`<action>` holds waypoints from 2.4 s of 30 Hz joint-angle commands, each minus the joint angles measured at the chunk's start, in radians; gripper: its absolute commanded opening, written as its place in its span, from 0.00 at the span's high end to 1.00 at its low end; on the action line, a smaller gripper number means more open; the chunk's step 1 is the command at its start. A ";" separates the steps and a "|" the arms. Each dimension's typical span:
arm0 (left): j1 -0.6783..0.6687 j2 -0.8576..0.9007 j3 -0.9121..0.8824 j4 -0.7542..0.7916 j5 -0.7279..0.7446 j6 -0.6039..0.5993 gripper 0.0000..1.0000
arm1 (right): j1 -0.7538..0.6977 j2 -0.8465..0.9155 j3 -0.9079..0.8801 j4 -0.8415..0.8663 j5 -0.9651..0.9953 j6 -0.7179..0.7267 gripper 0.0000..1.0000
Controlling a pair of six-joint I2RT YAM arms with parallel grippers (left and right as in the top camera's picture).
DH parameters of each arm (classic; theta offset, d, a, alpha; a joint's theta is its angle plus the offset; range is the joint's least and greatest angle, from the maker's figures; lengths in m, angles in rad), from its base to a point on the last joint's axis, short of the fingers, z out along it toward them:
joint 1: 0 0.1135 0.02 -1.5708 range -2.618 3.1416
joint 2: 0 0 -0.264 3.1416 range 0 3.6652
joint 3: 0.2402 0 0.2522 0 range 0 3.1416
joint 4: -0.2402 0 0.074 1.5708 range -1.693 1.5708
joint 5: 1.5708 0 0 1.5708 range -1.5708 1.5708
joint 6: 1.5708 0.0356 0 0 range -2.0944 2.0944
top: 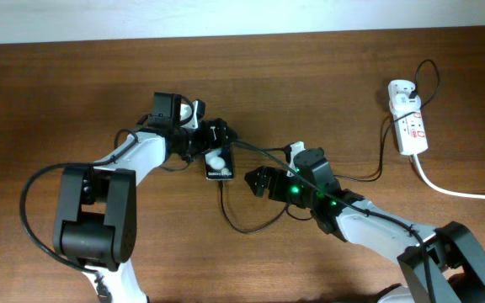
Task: Plug charger to phone and switch on socket
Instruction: 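Lower the plugged phone flat onto the table with the left gripper, then open both grippers and move the right gripper toward the power strip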
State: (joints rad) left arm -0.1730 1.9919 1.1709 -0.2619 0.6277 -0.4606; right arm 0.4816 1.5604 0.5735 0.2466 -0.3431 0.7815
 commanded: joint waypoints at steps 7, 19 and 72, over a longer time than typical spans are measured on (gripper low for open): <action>0.008 0.037 -0.024 -0.020 -0.163 0.021 0.01 | -0.004 -0.014 0.001 0.003 -0.012 -0.011 0.01; 0.010 0.037 -0.024 -0.020 -0.227 0.021 0.01 | -0.004 -0.014 0.001 0.003 -0.012 -0.011 0.01; 0.195 0.037 -0.024 -0.096 -0.311 -0.021 0.01 | -0.005 -0.026 0.014 0.005 0.307 -0.012 0.01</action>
State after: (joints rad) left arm 0.0071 1.9697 1.1904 -0.3260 0.4175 -0.4690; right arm 0.4816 1.5600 0.5709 0.2775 0.0021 0.7815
